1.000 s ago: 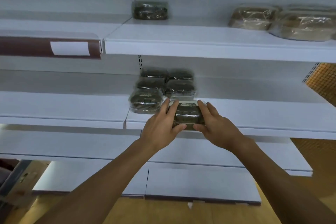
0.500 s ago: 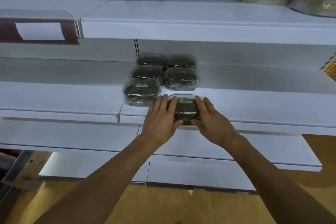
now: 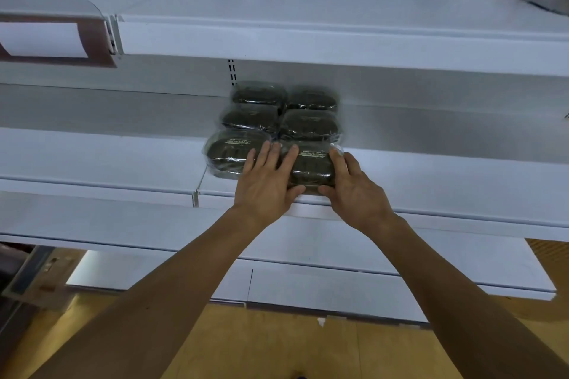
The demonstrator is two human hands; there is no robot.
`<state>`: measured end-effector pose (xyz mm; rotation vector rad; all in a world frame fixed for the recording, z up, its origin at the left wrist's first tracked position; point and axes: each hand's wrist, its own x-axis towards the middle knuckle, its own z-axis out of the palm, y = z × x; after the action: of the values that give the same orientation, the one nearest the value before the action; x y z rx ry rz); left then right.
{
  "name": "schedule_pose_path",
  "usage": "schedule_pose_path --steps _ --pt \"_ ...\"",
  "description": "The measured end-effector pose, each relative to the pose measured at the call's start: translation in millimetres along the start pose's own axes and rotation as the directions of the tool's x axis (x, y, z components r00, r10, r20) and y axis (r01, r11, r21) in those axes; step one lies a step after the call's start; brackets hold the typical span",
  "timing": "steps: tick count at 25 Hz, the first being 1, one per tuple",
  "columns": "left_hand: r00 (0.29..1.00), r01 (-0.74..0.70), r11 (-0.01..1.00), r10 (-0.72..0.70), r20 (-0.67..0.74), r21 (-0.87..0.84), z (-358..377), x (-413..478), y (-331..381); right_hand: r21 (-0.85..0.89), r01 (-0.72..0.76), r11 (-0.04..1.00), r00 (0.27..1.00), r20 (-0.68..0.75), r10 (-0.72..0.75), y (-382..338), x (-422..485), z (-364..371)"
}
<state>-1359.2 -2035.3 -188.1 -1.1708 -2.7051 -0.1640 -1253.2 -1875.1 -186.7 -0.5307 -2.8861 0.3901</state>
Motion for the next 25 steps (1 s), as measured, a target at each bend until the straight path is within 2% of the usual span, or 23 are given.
schedule_pose_path --steps 11,19,23,25 --pt "0.999 -0.001 1.0 0.001 -0.034 -0.022 15 15 -12 -0.017 -0.025 1.0 1.0 -0.017 0.025 2 23 12" --pt "0.996 -0.084 0.989 0.086 0.011 -0.124 -5 11 -24 0.021 -0.062 0.998 0.997 0.055 0.061 -5 25 1" --pt "0.994 -0.109 0.987 0.11 0.004 -0.117 -16 -11 -25 0.059 -0.066 0.996 0.993 0.099 0.06 -11 15 -7" --pt "0.993 -0.115 0.986 0.117 0.012 -0.119 -23 -22 -25 0.025 -0.082 0.996 0.991 0.107 0.079 -15 7 -12"
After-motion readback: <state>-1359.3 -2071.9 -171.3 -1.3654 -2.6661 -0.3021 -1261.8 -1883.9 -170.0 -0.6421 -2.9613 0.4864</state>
